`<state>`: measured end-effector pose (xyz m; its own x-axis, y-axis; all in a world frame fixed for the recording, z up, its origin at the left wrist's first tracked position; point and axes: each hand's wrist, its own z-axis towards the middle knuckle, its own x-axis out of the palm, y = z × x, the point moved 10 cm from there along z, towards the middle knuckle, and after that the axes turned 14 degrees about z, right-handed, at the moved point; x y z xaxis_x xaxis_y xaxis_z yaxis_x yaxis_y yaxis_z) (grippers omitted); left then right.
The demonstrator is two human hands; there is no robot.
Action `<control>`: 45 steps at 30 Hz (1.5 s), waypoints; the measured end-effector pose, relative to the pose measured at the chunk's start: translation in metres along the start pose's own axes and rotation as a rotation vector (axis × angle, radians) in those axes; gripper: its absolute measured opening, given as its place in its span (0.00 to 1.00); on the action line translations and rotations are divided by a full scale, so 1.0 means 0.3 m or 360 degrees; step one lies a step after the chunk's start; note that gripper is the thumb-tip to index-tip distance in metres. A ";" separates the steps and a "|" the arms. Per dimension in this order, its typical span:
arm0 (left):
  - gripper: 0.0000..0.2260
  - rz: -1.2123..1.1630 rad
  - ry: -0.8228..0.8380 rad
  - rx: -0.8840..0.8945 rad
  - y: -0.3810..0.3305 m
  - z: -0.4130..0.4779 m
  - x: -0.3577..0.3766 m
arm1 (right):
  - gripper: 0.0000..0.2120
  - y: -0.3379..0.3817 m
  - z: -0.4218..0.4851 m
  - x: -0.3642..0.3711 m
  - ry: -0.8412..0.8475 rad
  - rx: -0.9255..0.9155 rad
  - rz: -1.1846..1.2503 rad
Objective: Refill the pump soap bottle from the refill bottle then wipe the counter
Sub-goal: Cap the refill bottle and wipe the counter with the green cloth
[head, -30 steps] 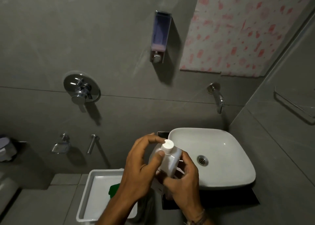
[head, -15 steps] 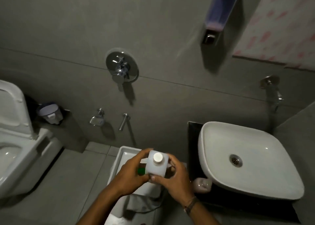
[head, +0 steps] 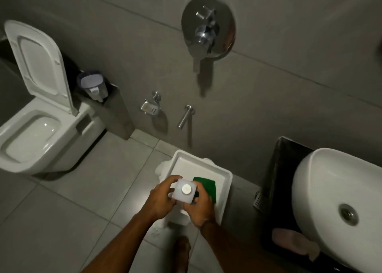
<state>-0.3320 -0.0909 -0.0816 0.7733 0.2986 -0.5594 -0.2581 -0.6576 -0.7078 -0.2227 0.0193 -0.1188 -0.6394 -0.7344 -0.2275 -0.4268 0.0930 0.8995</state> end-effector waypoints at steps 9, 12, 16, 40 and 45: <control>0.21 0.0082 -0.0016 0.0000 0.132 0.149 0.024 | 0.23 -0.119 0.149 0.126 0.0101 0.0042 -0.0237; 0.22 0.0097 -0.0028 -0.0024 0.161 0.157 0.032 | 0.25 -0.162 0.162 0.143 0.0132 0.0083 -0.0223; 0.23 0.0069 -0.0054 -0.0063 0.188 0.145 0.042 | 0.27 -0.188 0.164 0.161 0.0162 0.0108 -0.0245; 0.38 0.0965 -0.0143 0.0314 0.122 -0.037 0.538 | 0.49 -0.364 0.277 -0.011 0.0425 -0.0054 -0.1609; 0.44 0.1389 0.0105 0.0100 0.235 -0.001 0.651 | 0.50 -0.429 0.326 0.030 0.0543 -0.0214 -0.1745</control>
<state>-0.1990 -0.0790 -0.2406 0.3165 -0.3353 -0.8873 -0.8030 -0.5928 -0.0624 -0.2361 0.0666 -0.2731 0.2469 -0.5219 -0.8165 -0.5613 -0.7639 0.3185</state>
